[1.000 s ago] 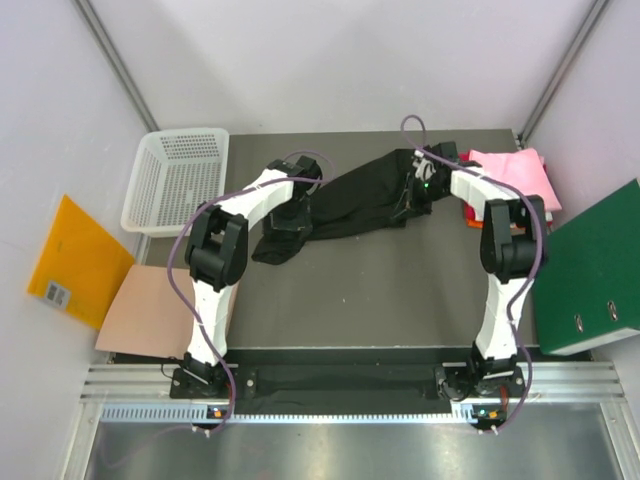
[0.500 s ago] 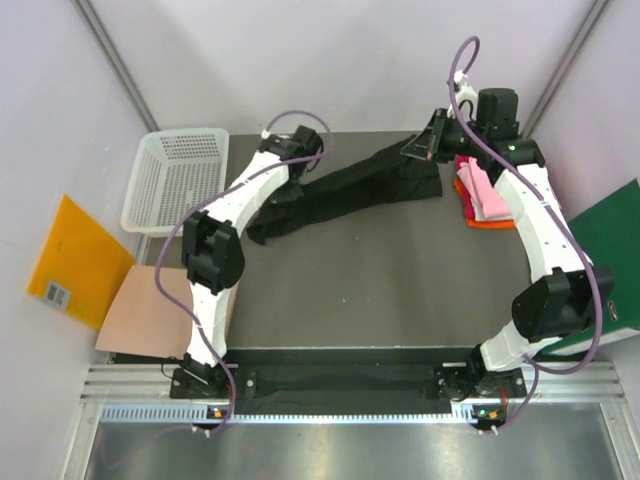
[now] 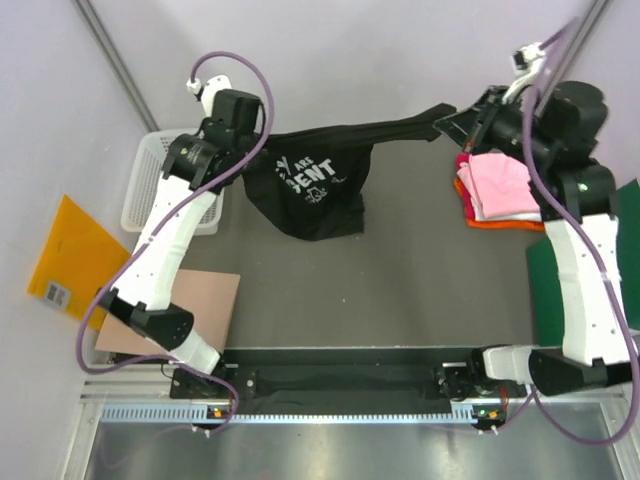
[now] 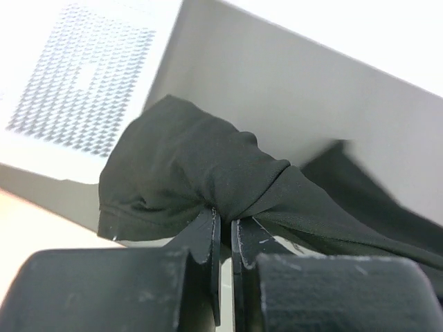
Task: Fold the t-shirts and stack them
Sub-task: Flatten out the tshirt
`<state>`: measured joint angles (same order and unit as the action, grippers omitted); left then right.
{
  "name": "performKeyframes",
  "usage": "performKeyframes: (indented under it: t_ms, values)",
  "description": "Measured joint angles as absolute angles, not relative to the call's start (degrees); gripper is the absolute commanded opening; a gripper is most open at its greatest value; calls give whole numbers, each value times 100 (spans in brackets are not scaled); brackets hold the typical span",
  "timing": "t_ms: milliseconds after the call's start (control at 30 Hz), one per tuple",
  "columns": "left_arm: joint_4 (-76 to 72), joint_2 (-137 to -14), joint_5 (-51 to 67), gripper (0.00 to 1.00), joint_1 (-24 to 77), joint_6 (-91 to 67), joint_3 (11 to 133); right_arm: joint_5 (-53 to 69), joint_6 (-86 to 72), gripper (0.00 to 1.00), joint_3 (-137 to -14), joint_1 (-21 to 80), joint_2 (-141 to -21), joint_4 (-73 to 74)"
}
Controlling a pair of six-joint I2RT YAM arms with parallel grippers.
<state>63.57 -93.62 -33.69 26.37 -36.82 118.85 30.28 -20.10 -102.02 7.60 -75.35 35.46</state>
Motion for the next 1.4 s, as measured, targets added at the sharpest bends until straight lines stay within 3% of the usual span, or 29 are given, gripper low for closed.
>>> performKeyframes:
  t_ms: [333,500,600,733,767,800,833,867,1067,1400]
  values:
    - [5535,-8219,-1181,0,2869,-3153,11469,2307,-2023,0,-10984,757,-6222,3894]
    - [5275,-7867,-1072,0,2993,-3273,10921,2272,-2193,0,-10818,757,-5994,3640]
    - [5343,-7559,-1450,0,2991,-3551,10320,2488,-2318,1,-10523,816,-6423,3395]
    - [5537,-7203,-1900,0,2945,-4156,9185,2554,-2189,0,-10615,1358,-8141,3127]
    - [5651,-7168,-1953,9,2928,-4292,8934,2554,-2130,0,-10718,1503,-8694,3122]
    - [5771,-7140,-2029,28,2910,-4477,8600,2578,-2056,0,-10892,1695,-9321,3142]
    - [5909,-7126,-2075,53,2888,-4678,8270,2580,-1999,0,-11039,1855,-9883,3146]
    - [6088,-7155,-2106,98,2864,-4842,7981,2620,-1938,0,-11238,2056,-10554,3229]
    - [6630,-7592,-2078,99,2801,-5109,7607,2847,-1828,0,-11629,3094,-12514,3588]
    - [5109,-9448,-1592,94,2818,-3312,8739,3623,-2383,1,-11858,3393,-12567,2816]
